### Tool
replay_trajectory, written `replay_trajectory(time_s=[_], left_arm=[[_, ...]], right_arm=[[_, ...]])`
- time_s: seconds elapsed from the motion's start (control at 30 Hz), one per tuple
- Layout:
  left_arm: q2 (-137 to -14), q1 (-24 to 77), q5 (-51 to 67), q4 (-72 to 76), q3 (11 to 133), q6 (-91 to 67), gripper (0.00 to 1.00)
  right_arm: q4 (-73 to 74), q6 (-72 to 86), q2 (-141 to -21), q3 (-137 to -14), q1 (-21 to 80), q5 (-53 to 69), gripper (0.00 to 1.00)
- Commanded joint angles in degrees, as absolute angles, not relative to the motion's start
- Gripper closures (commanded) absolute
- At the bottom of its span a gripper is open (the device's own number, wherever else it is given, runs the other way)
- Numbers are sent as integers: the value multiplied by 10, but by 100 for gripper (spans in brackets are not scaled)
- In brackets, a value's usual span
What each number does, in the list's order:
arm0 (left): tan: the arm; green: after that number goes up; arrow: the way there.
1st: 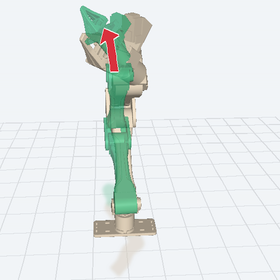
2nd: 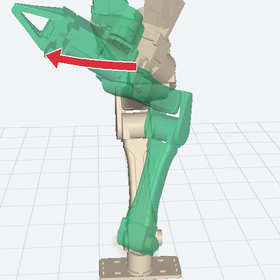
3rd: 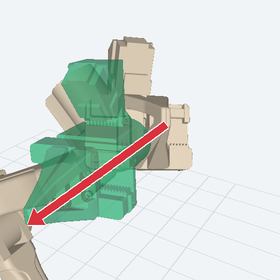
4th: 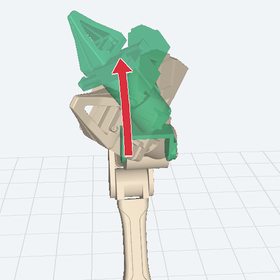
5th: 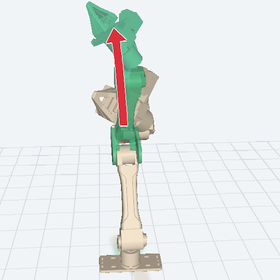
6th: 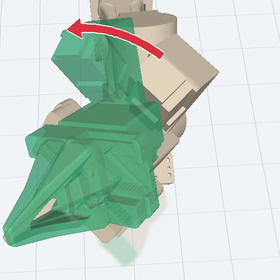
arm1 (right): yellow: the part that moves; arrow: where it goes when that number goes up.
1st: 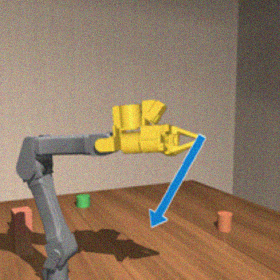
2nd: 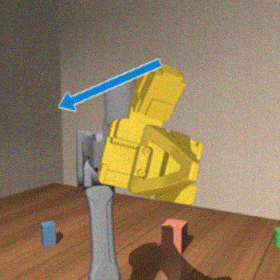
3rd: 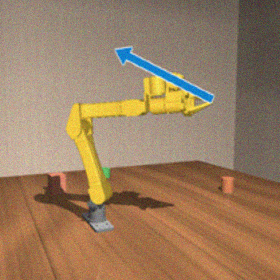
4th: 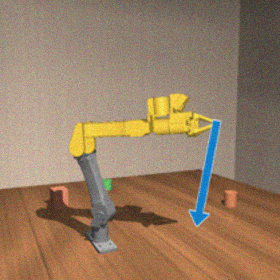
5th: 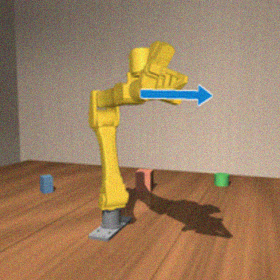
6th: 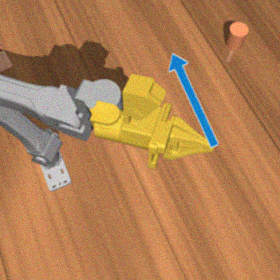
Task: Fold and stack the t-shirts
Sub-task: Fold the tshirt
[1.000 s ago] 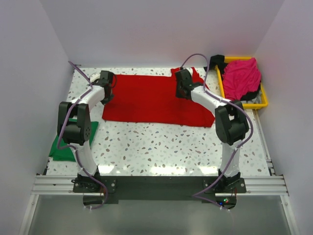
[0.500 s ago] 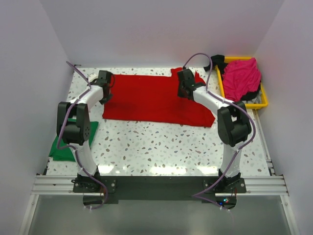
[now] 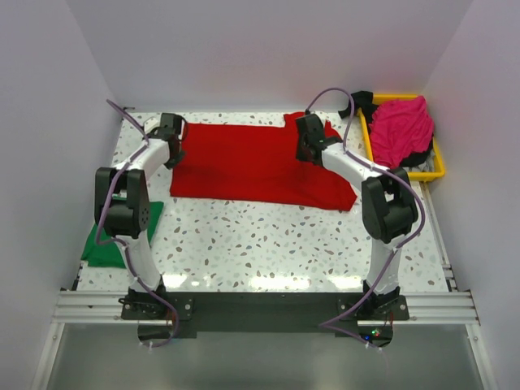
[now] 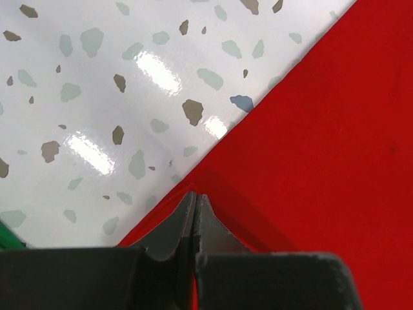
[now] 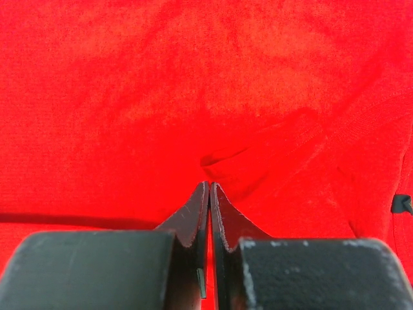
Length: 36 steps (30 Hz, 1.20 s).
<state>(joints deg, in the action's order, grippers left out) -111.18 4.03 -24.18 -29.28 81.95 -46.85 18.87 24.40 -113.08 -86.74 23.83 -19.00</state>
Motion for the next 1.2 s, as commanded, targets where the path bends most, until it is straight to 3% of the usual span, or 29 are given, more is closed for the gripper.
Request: replay_trajectory(time_s=[0.0,0.17,0.23,0.3,0.33,0.43,0.5,0.8,1.17], left_arm=[[-1130,33,-239,-264,845,-457,100],[-1146,30,-228,-250,849,-446,100],[-1148,26,-222,-244,846,-445,100],[-1142,23,-211,-237,843,-438,89],[-1137,19,-207,-229,840,-431,74],[-1108,17,-197,-213,826,-418,43],[-1079,17,-190,-204,816,-415,39],[-1016,64,-129,-182,727,-443,37],[-1051,85,-73,-142,655,-482,39]], right_arm=[[165,249,-1121,-883,234,-207,97],[163,247,-1136,-891,232,-201,93],[161,246,-1136,-890,231,-196,88],[160,243,-1136,-892,228,-189,81],[159,240,-1136,-895,226,-184,72],[168,234,-1125,-902,211,-164,56],[180,233,-1114,-901,199,-155,53],[176,234,-1134,-877,84,-19,52],[168,236,-1198,-902,77,22,51]])
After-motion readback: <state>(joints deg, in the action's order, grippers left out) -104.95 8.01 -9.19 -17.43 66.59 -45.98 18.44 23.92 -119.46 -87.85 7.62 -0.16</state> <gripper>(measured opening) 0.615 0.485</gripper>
